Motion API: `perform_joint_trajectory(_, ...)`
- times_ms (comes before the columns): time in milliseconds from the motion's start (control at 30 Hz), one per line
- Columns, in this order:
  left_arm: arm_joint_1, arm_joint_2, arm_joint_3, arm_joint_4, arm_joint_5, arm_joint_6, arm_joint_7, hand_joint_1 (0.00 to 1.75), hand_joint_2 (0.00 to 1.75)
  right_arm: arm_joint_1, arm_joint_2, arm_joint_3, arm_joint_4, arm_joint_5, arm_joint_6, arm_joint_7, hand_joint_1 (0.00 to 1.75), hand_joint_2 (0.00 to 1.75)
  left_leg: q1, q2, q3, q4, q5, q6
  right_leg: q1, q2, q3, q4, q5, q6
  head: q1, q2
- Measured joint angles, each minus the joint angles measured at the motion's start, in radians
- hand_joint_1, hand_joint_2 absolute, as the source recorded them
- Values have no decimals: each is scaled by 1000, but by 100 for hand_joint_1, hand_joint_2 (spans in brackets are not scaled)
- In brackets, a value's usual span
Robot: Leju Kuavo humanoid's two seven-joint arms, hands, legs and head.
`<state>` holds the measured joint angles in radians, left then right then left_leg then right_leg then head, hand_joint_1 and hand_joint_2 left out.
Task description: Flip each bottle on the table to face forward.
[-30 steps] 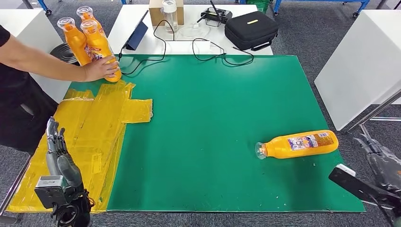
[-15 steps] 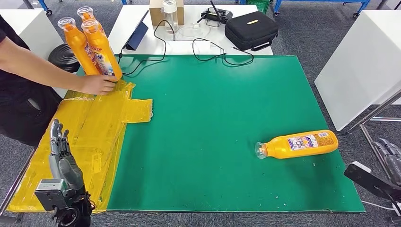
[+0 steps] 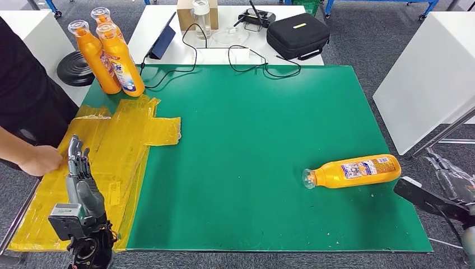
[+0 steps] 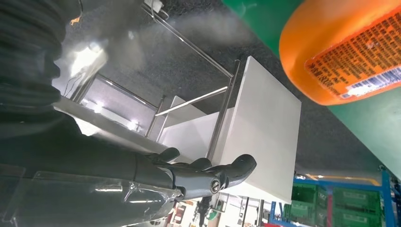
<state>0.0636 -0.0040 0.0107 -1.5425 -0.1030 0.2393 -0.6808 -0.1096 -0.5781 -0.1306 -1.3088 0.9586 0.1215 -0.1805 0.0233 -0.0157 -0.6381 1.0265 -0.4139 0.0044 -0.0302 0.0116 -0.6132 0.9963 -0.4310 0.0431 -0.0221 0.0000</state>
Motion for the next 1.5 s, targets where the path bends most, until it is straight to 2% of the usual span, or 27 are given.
perform_joint_trajectory(633, -2, 3, -1, 11, 0, 0, 0, 0, 0, -14, -6, 41, 40, -1, -5, 2, 0, 175, 0, 0, 0, 0, 0, 0, 0, 0, 0, 0, 0, 0, 0, 0)
perform_joint_trajectory(1500, -6, 5, -2, 17, 0, 0, 0, 0, 0, -20, -6, 46, 46, -1, -6, 2, 0, 175, 0, 0, 0, 0, 0, 0, 0, 0, 0, 0, 0, 0, 0, 0)
